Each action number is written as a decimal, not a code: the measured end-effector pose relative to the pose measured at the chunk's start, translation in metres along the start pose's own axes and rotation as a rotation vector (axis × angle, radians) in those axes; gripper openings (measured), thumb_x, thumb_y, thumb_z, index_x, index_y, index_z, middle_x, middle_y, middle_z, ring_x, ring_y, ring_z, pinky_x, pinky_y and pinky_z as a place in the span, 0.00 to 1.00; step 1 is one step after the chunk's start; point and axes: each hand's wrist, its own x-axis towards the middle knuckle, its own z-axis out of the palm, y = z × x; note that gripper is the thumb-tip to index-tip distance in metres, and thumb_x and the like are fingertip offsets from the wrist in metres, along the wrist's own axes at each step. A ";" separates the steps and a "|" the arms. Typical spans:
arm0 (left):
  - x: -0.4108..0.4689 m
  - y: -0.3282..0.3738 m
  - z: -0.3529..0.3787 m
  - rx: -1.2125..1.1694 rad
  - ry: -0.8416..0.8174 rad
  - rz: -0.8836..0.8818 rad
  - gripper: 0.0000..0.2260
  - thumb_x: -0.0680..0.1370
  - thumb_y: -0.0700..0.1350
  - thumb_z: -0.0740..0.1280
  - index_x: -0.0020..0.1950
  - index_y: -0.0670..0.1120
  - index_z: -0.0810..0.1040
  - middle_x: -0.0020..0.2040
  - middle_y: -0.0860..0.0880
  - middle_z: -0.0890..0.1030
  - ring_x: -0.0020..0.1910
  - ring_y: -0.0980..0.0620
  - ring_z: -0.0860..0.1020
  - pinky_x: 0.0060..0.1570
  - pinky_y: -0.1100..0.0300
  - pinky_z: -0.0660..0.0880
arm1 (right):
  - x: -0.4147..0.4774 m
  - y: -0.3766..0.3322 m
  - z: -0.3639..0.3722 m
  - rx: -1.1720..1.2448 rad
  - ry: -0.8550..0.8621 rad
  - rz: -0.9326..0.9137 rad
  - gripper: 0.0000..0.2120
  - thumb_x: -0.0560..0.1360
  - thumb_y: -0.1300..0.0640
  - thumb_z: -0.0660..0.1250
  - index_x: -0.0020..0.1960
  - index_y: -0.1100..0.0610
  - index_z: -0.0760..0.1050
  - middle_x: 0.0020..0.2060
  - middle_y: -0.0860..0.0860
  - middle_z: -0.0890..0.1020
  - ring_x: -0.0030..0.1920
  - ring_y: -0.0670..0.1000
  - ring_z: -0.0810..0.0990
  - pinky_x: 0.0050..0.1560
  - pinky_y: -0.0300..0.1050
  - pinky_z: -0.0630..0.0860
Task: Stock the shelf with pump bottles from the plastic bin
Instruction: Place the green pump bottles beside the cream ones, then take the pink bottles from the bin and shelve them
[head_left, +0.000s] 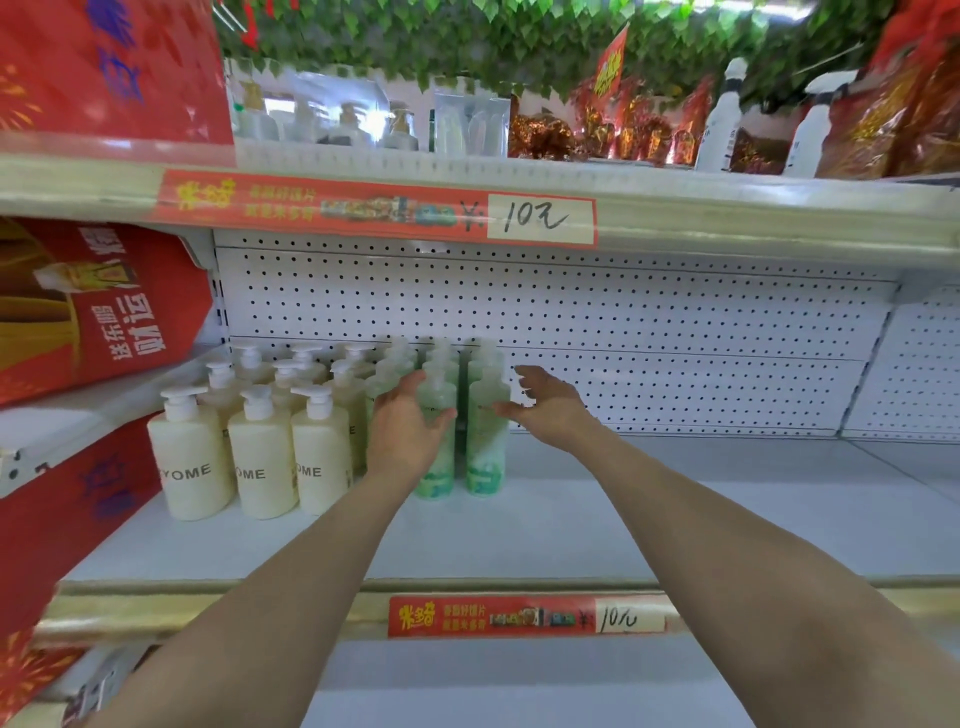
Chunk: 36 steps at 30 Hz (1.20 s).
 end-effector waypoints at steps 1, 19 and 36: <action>-0.005 0.007 -0.005 0.069 0.008 0.019 0.28 0.77 0.54 0.70 0.74 0.49 0.66 0.66 0.44 0.77 0.67 0.41 0.71 0.62 0.48 0.73 | -0.008 -0.003 -0.007 -0.114 0.028 -0.043 0.34 0.76 0.42 0.69 0.77 0.50 0.62 0.71 0.49 0.73 0.70 0.51 0.70 0.66 0.43 0.69; -0.241 0.106 -0.050 0.354 -0.224 0.112 0.27 0.82 0.61 0.53 0.75 0.46 0.64 0.72 0.43 0.69 0.69 0.39 0.67 0.65 0.46 0.66 | -0.295 0.003 -0.085 -0.378 0.047 0.089 0.29 0.80 0.36 0.57 0.77 0.50 0.64 0.76 0.52 0.66 0.77 0.54 0.60 0.72 0.54 0.61; -0.378 0.181 0.154 0.242 -0.501 -0.009 0.28 0.82 0.61 0.55 0.77 0.47 0.61 0.76 0.44 0.65 0.72 0.40 0.63 0.66 0.46 0.64 | -0.401 0.235 -0.172 -0.332 -0.112 0.351 0.31 0.79 0.35 0.57 0.72 0.55 0.71 0.71 0.53 0.74 0.73 0.54 0.69 0.76 0.52 0.60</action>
